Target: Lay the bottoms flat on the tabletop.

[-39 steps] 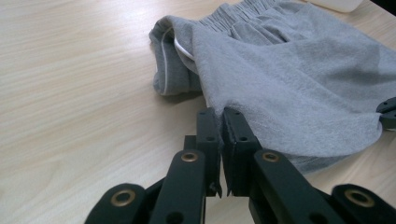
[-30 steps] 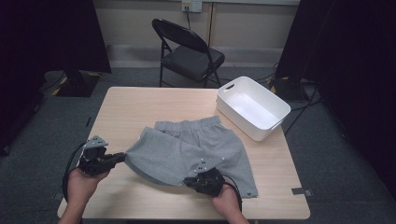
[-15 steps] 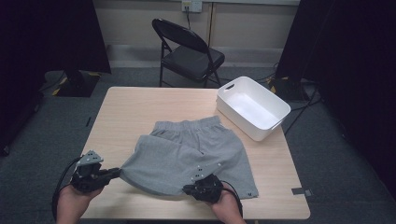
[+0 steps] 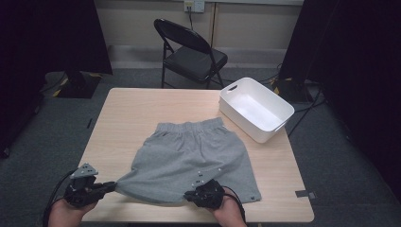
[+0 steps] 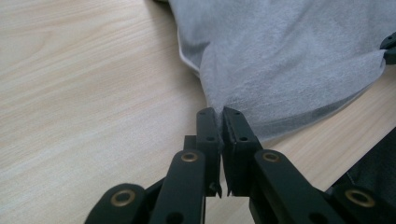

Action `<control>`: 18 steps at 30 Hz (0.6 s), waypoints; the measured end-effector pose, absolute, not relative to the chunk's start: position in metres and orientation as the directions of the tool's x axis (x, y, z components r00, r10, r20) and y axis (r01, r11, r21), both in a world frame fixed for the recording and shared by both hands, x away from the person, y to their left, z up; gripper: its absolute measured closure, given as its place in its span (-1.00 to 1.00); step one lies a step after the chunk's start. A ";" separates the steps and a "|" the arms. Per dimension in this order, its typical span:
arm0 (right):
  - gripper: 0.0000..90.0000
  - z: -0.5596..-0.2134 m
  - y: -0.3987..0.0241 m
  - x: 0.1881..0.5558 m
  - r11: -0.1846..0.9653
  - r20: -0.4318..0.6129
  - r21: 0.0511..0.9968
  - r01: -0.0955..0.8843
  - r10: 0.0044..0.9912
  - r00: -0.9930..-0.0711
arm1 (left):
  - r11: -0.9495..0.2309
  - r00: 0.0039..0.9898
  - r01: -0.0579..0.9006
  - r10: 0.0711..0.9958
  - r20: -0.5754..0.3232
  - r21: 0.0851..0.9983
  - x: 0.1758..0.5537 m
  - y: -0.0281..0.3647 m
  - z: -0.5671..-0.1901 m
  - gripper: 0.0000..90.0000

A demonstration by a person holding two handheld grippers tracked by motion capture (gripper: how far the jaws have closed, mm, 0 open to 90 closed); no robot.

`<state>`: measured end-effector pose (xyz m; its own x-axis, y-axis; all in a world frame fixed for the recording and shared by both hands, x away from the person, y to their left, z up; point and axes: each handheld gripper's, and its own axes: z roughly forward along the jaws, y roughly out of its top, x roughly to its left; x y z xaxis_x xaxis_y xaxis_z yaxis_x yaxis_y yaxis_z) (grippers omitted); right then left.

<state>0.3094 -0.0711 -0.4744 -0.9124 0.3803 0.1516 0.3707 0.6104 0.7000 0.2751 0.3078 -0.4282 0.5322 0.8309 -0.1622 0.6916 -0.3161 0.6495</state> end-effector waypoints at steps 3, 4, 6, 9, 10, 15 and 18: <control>0.90 -0.473 -0.071 0.309 0.613 0.154 0.699 0.368 0.374 -0.914 | -0.316 0.534 0.692 0.829 -0.166 0.650 0.273 0.307 -0.428 0.92; 0.90 -0.473 -0.071 0.309 0.613 0.160 0.697 0.372 0.373 -0.914 | -0.319 0.536 0.690 0.828 -0.162 0.650 0.272 0.308 -0.428 0.92; 0.90 -0.473 -0.072 0.309 0.611 0.165 0.697 0.375 0.372 -0.913 | -0.315 0.537 0.693 0.826 -0.172 0.649 0.270 0.307 -0.428 0.92; 0.90 -0.472 -0.073 0.308 0.605 0.174 0.700 0.379 0.371 -0.912 | -0.316 0.540 0.689 0.824 -0.172 0.652 0.267 0.306 -0.427 0.92; 0.89 -0.471 -0.074 0.308 0.606 0.176 0.699 0.380 0.368 -0.913 | -0.321 0.544 0.686 0.822 -0.167 0.653 0.267 0.306 -0.427 0.92; 0.52 -0.467 -0.079 0.307 0.571 0.173 0.722 0.392 0.399 -0.901 | -0.325 0.552 0.686 0.816 -0.174 0.652 0.264 0.306 -0.426 0.91; 0.40 -0.462 -0.088 0.309 0.544 0.170 0.736 0.402 0.426 -0.889 | -0.319 0.546 0.693 0.818 -0.181 0.647 0.263 0.306 -0.427 0.91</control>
<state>0.3089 -0.0876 -0.4622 -0.8885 0.4260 0.1704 0.4021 0.5442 0.7363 0.2632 0.3063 -0.4273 0.5462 0.8178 -0.1813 0.6926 -0.3192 0.6468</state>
